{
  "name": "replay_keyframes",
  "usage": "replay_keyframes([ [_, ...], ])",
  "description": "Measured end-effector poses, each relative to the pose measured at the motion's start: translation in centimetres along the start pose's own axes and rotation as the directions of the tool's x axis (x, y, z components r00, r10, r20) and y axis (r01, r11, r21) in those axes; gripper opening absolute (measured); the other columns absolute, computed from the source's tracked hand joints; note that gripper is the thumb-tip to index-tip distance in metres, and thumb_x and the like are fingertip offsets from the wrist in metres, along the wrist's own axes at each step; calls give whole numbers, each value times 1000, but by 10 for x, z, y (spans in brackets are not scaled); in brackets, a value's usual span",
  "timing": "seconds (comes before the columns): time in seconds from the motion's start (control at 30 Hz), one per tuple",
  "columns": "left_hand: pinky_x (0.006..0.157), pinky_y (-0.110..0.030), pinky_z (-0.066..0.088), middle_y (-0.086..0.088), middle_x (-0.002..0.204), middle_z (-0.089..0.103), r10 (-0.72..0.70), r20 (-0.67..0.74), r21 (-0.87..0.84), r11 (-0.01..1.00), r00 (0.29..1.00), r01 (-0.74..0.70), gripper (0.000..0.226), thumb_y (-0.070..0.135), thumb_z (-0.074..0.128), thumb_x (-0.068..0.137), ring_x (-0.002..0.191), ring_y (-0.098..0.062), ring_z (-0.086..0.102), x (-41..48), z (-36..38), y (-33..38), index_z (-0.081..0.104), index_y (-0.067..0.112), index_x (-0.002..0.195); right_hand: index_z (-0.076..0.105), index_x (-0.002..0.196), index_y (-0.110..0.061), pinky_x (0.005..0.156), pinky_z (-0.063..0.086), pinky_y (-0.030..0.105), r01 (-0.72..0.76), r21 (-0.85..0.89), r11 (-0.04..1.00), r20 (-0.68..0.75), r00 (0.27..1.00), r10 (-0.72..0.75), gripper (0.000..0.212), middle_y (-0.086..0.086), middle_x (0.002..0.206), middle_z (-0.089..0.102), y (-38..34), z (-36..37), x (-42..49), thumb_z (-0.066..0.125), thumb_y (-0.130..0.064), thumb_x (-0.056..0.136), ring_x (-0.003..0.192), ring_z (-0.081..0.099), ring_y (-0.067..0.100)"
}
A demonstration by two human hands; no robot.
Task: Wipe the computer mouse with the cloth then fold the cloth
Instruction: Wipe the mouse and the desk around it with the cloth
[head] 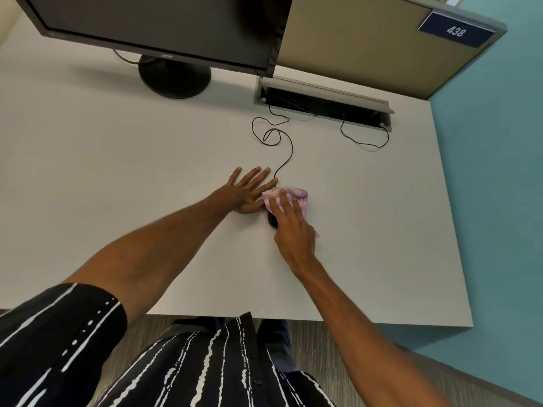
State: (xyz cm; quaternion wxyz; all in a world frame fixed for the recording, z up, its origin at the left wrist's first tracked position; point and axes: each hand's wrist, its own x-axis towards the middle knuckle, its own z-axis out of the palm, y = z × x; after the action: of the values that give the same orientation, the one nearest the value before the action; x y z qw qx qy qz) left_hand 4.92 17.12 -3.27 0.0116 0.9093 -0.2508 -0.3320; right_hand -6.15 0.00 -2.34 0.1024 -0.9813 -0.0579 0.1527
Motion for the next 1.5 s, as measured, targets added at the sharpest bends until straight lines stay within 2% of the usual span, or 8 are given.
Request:
replay_keyframes([
  [0.1,138,-58,-13,6,181,-34,17,-16,1,1000,1000,-17,76,69,13,114,170,-20,-27,-1,1,-2,-22,40,174,21,167,-28,123,13,49,-5,-43,999,-101,995,1,81,5,176,12,-1,14,-17,59,0,100,163,11,28],
  [0.27,138,-58,-11,5,181,-32,24,-43,5,1000,999,-23,70,60,15,118,171,-21,-25,0,4,-3,-21,40,175,43,159,-19,91,64,40,94,-25,995,-267,959,-98,80,9,167,38,15,22,-59,64,12,88,154,37,31],
  [0.4,137,-59,-12,5,181,-33,24,-41,-1,1000,999,-24,70,59,16,118,171,-21,-26,1,4,-4,-22,40,174,49,156,-22,68,62,30,57,9,998,-384,922,-49,79,1,165,43,16,6,-57,62,12,86,149,48,24],
  [0.63,138,-58,-12,6,179,-37,-10,-4,38,999,1000,11,71,61,13,117,169,-19,-30,2,2,1,-20,36,175,33,164,-26,127,29,52,-101,107,989,51,994,96,74,-2,175,18,-2,-39,21,68,-35,99,161,21,23],
  [0.8,138,-58,-12,6,180,-36,0,-19,21,1000,1000,0,72,65,13,116,170,-19,-28,1,0,0,-23,41,173,25,166,-23,122,39,53,-119,18,993,100,988,116,84,0,176,16,-5,-36,11,71,-32,97,162,20,23],
  [1.03,138,-59,-12,5,180,-34,16,-54,11,1000,998,-16,70,62,15,117,170,-20,-26,0,4,-3,-23,43,173,64,141,-35,87,57,37,-145,220,965,-174,967,185,54,-7,148,63,11,-29,-35,59,-6,95,118,70,30],
  [1.2,138,-58,-12,5,180,-35,7,-43,12,1000,999,-7,70,62,15,117,170,-19,-27,0,3,-2,-21,43,174,59,145,-39,102,56,44,-106,271,957,-253,951,177,51,-14,158,51,10,-45,-7,61,-15,100,140,56,19],
  [1.5,139,-56,-10,7,180,-34,-15,-47,36,999,999,17,70,65,13,116,170,-17,-26,1,2,0,-20,42,174,31,164,-29,127,26,59,-91,33,995,80,993,88,70,0,174,20,2,-34,26,61,-34,101,161,20,30],
])
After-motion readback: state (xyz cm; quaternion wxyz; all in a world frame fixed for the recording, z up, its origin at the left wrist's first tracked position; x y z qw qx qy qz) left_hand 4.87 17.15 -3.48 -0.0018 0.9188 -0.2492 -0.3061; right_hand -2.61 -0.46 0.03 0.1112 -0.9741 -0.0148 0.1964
